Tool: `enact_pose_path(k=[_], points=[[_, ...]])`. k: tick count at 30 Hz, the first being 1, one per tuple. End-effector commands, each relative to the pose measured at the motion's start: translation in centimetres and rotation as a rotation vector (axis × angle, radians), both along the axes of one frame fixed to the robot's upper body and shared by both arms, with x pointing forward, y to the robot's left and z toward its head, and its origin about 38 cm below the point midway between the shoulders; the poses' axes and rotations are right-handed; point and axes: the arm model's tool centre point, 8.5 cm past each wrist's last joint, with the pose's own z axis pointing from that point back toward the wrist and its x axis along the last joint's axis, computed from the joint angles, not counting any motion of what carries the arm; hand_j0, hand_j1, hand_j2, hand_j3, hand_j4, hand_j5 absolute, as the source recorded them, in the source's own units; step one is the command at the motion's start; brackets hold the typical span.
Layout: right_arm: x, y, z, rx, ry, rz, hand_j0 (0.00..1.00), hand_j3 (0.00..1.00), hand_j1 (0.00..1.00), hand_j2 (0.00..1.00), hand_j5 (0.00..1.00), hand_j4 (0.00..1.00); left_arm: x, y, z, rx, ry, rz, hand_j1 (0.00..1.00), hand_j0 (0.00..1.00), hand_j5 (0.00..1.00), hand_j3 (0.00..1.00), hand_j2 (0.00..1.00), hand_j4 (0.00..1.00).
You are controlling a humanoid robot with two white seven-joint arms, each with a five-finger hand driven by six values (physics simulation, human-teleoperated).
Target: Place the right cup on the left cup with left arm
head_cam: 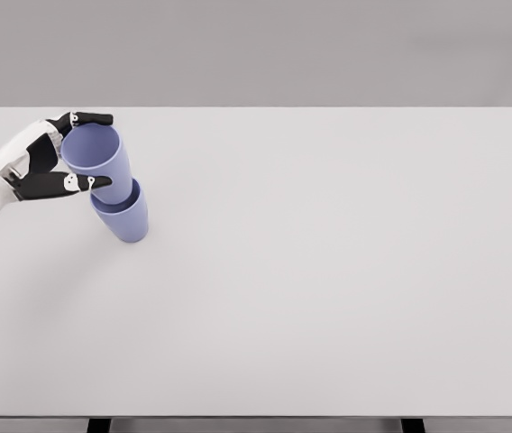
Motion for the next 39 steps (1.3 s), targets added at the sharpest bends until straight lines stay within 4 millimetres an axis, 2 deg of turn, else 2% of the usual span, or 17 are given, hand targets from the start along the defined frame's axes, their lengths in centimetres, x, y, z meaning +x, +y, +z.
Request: enact_pose_path(k=[1,29,31,34,39], points=[[0.0,0.0,0.0,0.000,0.000,0.000,1.00,1.00,1.00,1.00,1.00,1.00,0.0,0.1,0.0,0.001,0.001,0.001,0.71,0.71,0.71,0.71,0.71,0.71],[0.0,0.0,0.0,0.000,0.000,0.000,1.00,1.00,1.00,1.00,1.00,1.00,-0.1,-0.3,-1.6,0.003,0.036,-0.003,0.72,0.72,0.72,0.72,0.72,0.72],[0.0,0.0,0.0,0.000,0.000,0.000,1.00,1.00,1.00,1.00,1.00,1.00,-0.1,-0.3,-1.5,0.004,0.036,-0.003,0.75,0.75,0.75,0.75,0.75,0.75],[0.0,0.0,0.0,0.000,0.000,0.000,1.00,1.00,1.00,1.00,1.00,1.00,-0.2,-0.3,-1.5,0.006,0.034,-0.004,0.87,0.87,0.87,0.87,0.87,0.87],[0.0,0.0,0.0,0.001,0.001,0.000,1.00,1.00,1.00,1.00,1.00,1.00,-0.2,-0.3,-1.5,0.005,0.033,-0.004,0.89,0.89,0.89,0.89,0.89,0.89]])
